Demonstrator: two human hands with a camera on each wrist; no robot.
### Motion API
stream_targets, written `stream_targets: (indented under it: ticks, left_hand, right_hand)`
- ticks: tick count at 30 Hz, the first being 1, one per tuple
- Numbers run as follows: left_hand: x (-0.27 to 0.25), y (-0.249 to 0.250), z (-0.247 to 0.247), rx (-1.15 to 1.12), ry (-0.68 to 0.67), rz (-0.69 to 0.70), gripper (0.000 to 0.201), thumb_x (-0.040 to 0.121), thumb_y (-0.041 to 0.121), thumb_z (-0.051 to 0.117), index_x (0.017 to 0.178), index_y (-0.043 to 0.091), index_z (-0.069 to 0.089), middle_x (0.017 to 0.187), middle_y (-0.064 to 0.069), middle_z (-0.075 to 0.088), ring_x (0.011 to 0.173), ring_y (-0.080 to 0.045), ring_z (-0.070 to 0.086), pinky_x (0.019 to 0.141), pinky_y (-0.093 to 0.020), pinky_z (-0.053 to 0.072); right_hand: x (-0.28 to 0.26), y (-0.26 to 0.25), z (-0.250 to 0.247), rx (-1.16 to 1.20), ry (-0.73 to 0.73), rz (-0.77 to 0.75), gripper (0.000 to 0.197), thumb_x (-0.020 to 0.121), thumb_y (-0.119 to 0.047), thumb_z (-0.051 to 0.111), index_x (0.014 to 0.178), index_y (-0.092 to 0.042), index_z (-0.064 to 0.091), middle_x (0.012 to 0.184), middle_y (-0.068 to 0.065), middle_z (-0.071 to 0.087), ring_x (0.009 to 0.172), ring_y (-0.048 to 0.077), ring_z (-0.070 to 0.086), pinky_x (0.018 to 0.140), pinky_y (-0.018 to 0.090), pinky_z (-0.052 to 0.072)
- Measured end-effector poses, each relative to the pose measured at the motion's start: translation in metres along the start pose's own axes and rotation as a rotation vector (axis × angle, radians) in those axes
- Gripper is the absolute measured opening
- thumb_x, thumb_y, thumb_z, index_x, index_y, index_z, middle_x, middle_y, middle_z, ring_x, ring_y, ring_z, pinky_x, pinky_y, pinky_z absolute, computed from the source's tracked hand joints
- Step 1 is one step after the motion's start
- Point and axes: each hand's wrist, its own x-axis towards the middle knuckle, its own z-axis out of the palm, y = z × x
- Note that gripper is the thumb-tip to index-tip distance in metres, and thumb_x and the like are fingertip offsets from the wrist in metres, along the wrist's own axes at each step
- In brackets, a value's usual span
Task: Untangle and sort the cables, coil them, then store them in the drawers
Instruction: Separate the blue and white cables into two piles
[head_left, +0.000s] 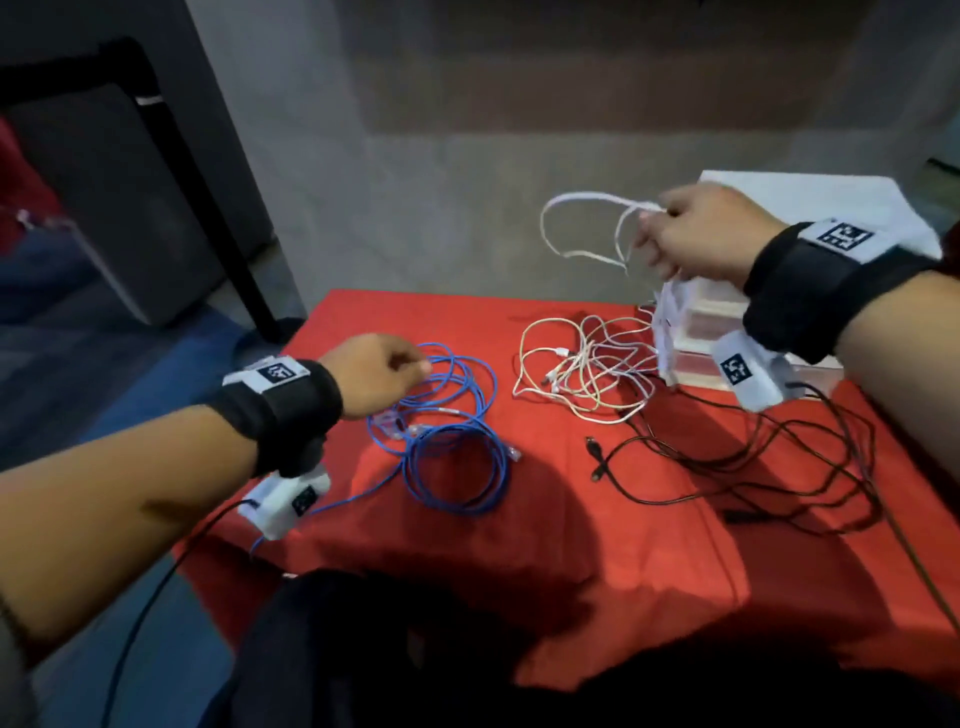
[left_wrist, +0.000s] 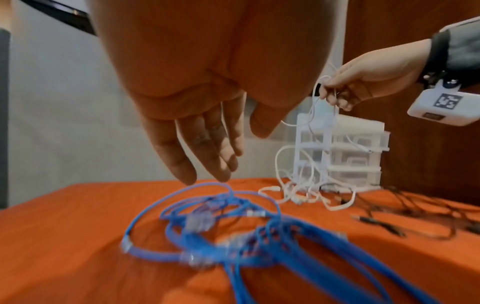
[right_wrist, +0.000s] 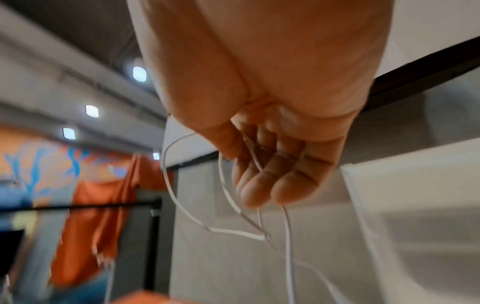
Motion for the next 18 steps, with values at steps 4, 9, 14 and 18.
stream_targets:
  ticks: [4,9,14,18]
  left_hand:
    - [-0.011,-0.022,0.042,0.108,-0.223,0.011,0.033,0.096,0.046,0.054,0.092,0.017,0.068,0.08,0.007,0.066,0.079,-0.013,0.062,0.069,-0.022,0.046]
    - [-0.025,-0.018,0.068,0.215,0.055,0.295,0.051,0.082,0.066,0.043,0.102,0.027,0.068,0.095,0.002,0.068,0.094,-0.027,0.065,0.08,-0.037,0.053]
    - [-0.049,0.0,0.087,0.336,0.002,0.629,0.046,0.081,0.073,0.052,0.099,0.035,0.07,0.101,0.011,0.064,0.097,-0.017,0.061,0.086,-0.036,0.046]
    - [-0.049,0.01,0.082,0.203,-0.011,0.517,0.036,0.086,0.059,0.048,0.095,0.031,0.07,0.087,0.007,0.07,0.085,-0.021,0.068,0.074,-0.036,0.051]
  right_hand:
    - [0.006,0.05,0.041,-0.294,-0.376,0.218,0.019,0.101,-0.014,0.053,0.113,0.0,0.06,0.086,0.023,0.071,0.063,0.03,0.072,0.055,0.036,0.057]
    - [-0.009,0.069,0.068,-0.376,-0.446,0.213,0.057,0.095,-0.007,0.053,0.148,-0.017,0.033,0.083,0.02,0.07,0.054,0.028,0.066,0.057,0.038,0.055]
    - [-0.041,0.062,0.046,-0.448,-0.129,-0.009,0.059,0.094,-0.028,0.059,0.148,-0.021,0.038,0.129,0.014,0.063,0.108,0.034,0.062,0.091,0.037,0.052]
    - [-0.09,0.049,0.049,-0.139,-0.019,-0.132,0.038,0.096,-0.027,0.06,0.134,-0.026,0.056,0.107,-0.004,0.07,0.083,0.012,0.065,0.074,0.027,0.045]
